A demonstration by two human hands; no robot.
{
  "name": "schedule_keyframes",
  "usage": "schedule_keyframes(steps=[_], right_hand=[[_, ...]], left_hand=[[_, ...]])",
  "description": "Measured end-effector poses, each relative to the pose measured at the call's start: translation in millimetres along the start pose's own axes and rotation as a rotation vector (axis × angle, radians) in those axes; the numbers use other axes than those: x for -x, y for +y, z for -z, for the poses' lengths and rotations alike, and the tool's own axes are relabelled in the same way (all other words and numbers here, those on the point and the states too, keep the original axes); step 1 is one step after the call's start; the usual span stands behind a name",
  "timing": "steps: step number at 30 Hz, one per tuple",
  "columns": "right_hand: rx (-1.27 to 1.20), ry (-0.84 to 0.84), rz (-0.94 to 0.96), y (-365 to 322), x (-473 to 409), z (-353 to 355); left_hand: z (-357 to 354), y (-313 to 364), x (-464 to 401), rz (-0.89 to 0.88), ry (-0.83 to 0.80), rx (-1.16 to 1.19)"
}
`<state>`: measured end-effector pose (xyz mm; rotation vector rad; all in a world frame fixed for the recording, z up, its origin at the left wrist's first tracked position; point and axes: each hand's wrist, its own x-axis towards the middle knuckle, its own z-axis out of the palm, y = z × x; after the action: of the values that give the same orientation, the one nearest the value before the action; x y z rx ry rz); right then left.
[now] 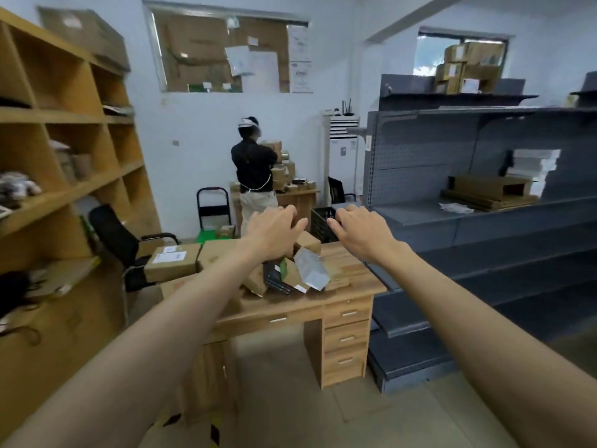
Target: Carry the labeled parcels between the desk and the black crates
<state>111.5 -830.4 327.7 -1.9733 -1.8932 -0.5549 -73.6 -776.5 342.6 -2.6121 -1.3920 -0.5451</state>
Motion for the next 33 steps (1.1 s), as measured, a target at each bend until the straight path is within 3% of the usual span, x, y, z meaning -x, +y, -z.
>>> schedule_keyframes(steps=[16, 33], right_hand=[[-0.071, -0.125, 0.145, -26, -132, -132], [-0.035, -0.175, 0.033, 28, -276, -258]], left_hand=[[-84, -120, -85, 0.196, -0.034, -0.019], [-205, -169, -271, 0.099, -0.120, 0.052]])
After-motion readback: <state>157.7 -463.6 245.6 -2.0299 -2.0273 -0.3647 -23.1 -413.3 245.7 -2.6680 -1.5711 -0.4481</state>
